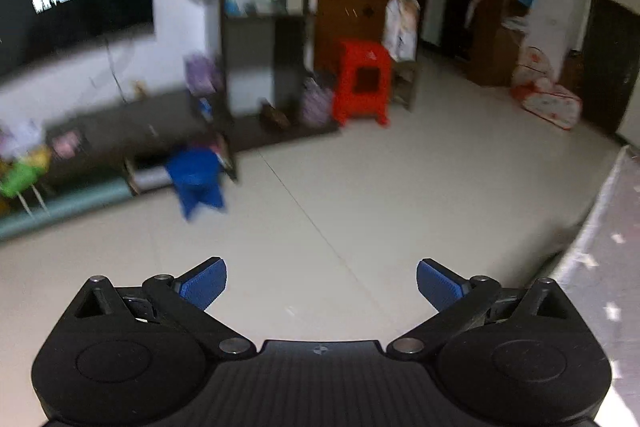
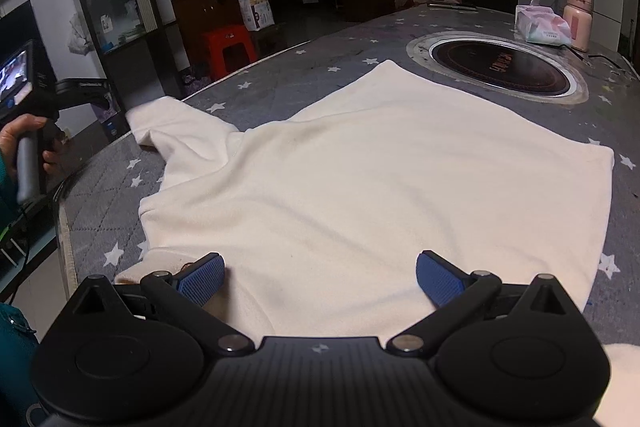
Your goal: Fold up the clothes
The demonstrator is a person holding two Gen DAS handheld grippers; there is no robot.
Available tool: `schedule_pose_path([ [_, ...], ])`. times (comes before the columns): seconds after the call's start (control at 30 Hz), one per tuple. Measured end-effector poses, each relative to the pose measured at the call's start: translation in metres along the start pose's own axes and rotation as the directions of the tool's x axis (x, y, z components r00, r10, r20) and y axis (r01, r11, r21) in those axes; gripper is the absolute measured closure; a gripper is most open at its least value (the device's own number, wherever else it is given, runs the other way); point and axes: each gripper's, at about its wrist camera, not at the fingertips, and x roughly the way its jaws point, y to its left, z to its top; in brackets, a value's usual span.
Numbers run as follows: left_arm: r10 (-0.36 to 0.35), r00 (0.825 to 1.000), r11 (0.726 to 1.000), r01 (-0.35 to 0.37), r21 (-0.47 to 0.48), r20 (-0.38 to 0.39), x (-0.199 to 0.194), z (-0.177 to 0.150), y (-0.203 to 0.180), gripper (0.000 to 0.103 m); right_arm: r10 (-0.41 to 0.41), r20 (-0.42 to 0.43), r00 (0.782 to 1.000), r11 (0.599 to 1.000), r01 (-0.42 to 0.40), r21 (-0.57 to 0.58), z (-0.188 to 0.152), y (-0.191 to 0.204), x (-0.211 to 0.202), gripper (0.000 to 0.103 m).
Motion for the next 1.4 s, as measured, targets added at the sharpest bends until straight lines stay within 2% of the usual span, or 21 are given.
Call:
schedule_pose_path([
  [0.13, -0.157, 0.987, 0.985, 0.159, 0.065, -0.044, -0.006, -0.005, -0.009, 0.000, -0.019, 0.002, 1.000, 1.000, 0.019, -0.018, -0.001, 0.003, 0.001, 0.000],
  [0.27, -0.278, 0.958, 0.930, 0.286, 0.231, -0.068, -0.018, -0.025, -0.047, 0.000, -0.028, -0.001, 1.000, 0.999, 0.028, -0.029, -0.001, 0.006, 0.001, 0.000],
  [0.3, -0.281, 0.957, 0.913, 0.291, 0.284, -0.076, -0.018, -0.031, -0.061, 0.000, -0.027, -0.002, 1.000, 0.999, 0.027, -0.027, 0.000, 0.005, 0.001, 0.000],
  [0.37, -0.254, 0.965, 0.882, 0.259, 0.393, -0.065, -0.015, -0.040, -0.085, 0.000, -0.027, -0.004, 1.000, 0.999, 0.027, -0.026, 0.000, 0.005, 0.001, 0.000],
  [0.43, -0.196, 0.980, 0.857, 0.187, 0.480, -0.030, -0.011, -0.049, -0.101, 0.000, -0.028, -0.005, 1.000, 0.999, 0.028, -0.027, 0.000, 0.005, 0.001, 0.000],
  [0.73, -0.170, 0.978, 0.780, 0.059, 0.623, 0.120, 0.019, -0.050, -0.136, 0.000, -0.036, -0.011, 0.999, 0.998, 0.036, -0.045, 0.000, 0.007, 0.002, 0.000],
  [0.87, -0.172, 0.977, 0.755, 0.047, 0.654, 0.129, 0.030, -0.050, -0.140, 0.000, -0.032, -0.014, 0.999, 0.999, 0.032, -0.032, 0.001, 0.005, -0.001, 0.000],
  [0.9, -0.171, 0.977, 0.753, 0.046, 0.656, 0.129, 0.030, -0.050, -0.140, 0.000, -0.028, -0.013, 1.000, 0.999, 0.028, -0.018, 0.002, 0.004, -0.004, 0.000],
  [1.0, -0.164, 0.978, 0.780, 0.050, 0.623, 0.126, 0.022, -0.047, -0.133, 0.000, -0.029, 0.008, 1.000, 0.999, 0.029, 0.027, 0.002, 0.000, -0.017, 0.000],
  [1.07, -0.188, 0.976, 0.801, 0.085, 0.592, 0.114, 0.010, -0.043, -0.130, 0.000, -0.052, 0.022, 0.998, 0.998, 0.051, 0.035, 0.000, -0.002, -0.026, 0.000],
  [1.1, -0.218, 0.972, 0.803, 0.124, 0.583, 0.094, 0.002, -0.043, -0.130, 0.000, -0.062, 0.026, 0.998, 0.997, 0.061, 0.044, -0.002, -0.005, -0.031, 0.000],
  [1.17, -0.287, 0.957, 0.790, 0.207, 0.577, 0.050, -0.014, -0.046, -0.132, 0.000, -0.089, 0.030, 0.996, 0.994, 0.087, 0.069, -0.008, -0.012, -0.042, 0.000],
  [1.27, -0.399, 0.917, 0.735, 0.333, 0.591, -0.020, -0.039, -0.057, -0.138, 0.000, -0.146, 0.025, 0.989, 0.982, 0.142, 0.128, -0.019, -0.025, -0.056, 0.000],
  [1.4, -0.541, 0.825, 0.603, 0.517, 0.607, -0.165, -0.064, -0.080, -0.154, 0.000, -0.216, 0.026, 0.976, 0.954, 0.206, 0.218, -0.039, -0.047, -0.081, 0.000],
])
